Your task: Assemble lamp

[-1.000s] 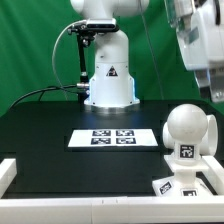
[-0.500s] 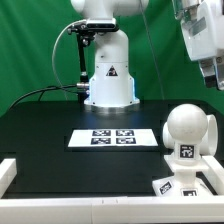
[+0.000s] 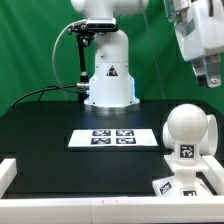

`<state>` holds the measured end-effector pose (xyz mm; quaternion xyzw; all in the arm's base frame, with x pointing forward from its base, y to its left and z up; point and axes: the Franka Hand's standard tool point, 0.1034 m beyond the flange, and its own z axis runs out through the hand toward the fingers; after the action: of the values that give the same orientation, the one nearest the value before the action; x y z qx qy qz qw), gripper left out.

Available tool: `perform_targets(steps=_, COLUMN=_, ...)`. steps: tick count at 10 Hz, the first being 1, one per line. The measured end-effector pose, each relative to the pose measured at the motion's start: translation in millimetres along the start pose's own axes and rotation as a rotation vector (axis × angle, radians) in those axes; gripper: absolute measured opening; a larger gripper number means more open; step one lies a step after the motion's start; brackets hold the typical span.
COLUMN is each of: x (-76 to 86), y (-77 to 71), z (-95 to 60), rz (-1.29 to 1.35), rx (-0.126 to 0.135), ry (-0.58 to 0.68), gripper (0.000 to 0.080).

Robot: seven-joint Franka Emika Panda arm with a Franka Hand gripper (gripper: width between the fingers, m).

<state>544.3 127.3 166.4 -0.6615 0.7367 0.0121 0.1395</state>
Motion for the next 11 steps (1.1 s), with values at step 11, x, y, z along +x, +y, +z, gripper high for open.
perform_targets(steps=11, x=53.6, y=80.0, z=28.2, rz=0.172, rx=0.175, ry=0.100, gripper=0.0699)
